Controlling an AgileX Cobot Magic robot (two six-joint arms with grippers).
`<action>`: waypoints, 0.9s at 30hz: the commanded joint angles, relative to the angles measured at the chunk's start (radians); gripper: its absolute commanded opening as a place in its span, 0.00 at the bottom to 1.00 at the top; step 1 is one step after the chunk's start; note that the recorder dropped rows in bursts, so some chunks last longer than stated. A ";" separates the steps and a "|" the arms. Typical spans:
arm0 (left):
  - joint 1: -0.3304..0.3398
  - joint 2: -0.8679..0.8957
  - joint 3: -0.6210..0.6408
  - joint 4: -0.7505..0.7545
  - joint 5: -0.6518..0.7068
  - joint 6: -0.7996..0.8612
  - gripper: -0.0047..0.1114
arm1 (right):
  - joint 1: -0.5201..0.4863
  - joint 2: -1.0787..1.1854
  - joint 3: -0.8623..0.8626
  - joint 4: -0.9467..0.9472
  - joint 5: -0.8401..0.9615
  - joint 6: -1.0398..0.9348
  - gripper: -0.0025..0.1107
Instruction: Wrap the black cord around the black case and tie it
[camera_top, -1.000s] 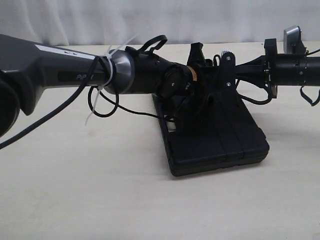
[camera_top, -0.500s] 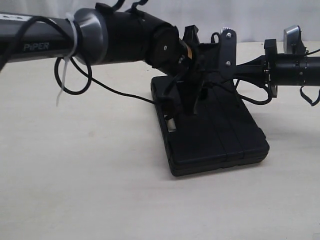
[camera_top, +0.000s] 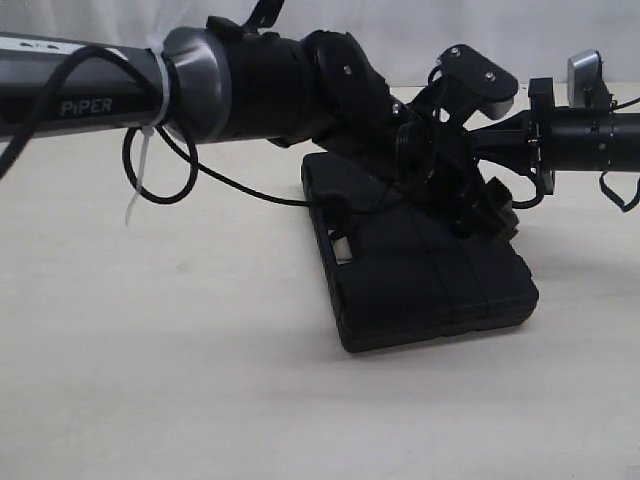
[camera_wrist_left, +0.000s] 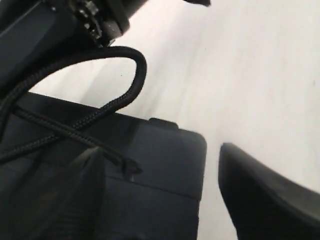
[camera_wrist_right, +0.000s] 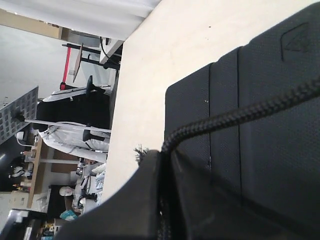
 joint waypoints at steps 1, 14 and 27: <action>-0.001 0.026 -0.001 -0.086 -0.124 -0.117 0.56 | 0.000 -0.009 0.004 0.004 0.007 -0.018 0.06; -0.003 0.094 -0.001 -0.128 -0.232 -0.182 0.23 | 0.026 -0.009 0.004 0.011 0.007 -0.023 0.06; -0.003 0.094 -0.001 -0.040 -0.003 -0.105 0.04 | 0.020 -0.009 -0.038 0.079 0.007 -0.107 0.44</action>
